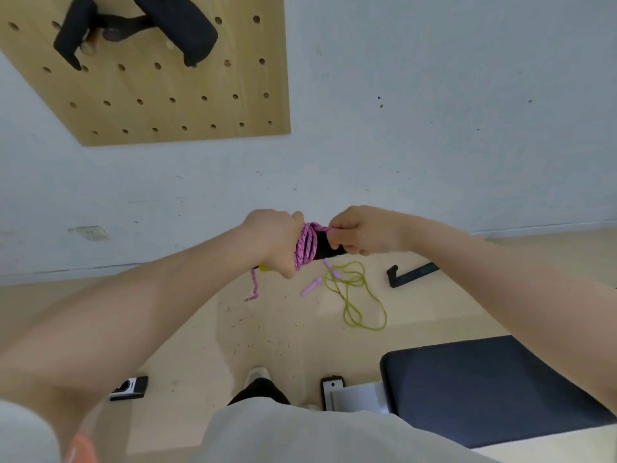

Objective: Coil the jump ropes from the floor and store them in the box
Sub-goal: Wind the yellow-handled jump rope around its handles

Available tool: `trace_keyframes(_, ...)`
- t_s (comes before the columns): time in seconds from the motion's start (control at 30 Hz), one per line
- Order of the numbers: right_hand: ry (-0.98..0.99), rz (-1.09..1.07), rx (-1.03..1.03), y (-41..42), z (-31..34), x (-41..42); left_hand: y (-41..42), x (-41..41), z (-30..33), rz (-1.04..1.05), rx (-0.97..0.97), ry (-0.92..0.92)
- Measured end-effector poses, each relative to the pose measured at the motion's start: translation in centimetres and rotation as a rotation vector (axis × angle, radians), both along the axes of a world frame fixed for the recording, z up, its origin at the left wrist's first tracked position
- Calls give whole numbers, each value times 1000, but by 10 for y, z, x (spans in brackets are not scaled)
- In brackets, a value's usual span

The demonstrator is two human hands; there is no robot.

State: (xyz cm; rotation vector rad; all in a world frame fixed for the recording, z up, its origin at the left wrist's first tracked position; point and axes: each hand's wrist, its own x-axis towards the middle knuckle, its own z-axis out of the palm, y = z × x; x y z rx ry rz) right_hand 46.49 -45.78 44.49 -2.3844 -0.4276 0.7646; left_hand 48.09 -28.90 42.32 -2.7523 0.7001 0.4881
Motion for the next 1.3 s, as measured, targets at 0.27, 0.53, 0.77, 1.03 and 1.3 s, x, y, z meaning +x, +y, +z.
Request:
trace_keyframes(0.27, 323, -39, 286, 0, -22, -13, 16, 29, 9, 454, -766, 512)
trace_keyframes(0.53, 258, -67, -98, -27, -45, -6, 1, -6, 31, -38, -451, 629)
trace_keyframes(0.77, -197, 7, -450, -23, -6, 31, -23, -27, 5, -232, 108, 155)
trace_keyframes(1.03, -156, 78, -314, 28, -10, -9, -10, 14, -25, 336, -177, 166)
trace_keyframes(1.3, 109, -184, 284, 7, -37, -19, 16, 26, -14, 777, -1051, 887)
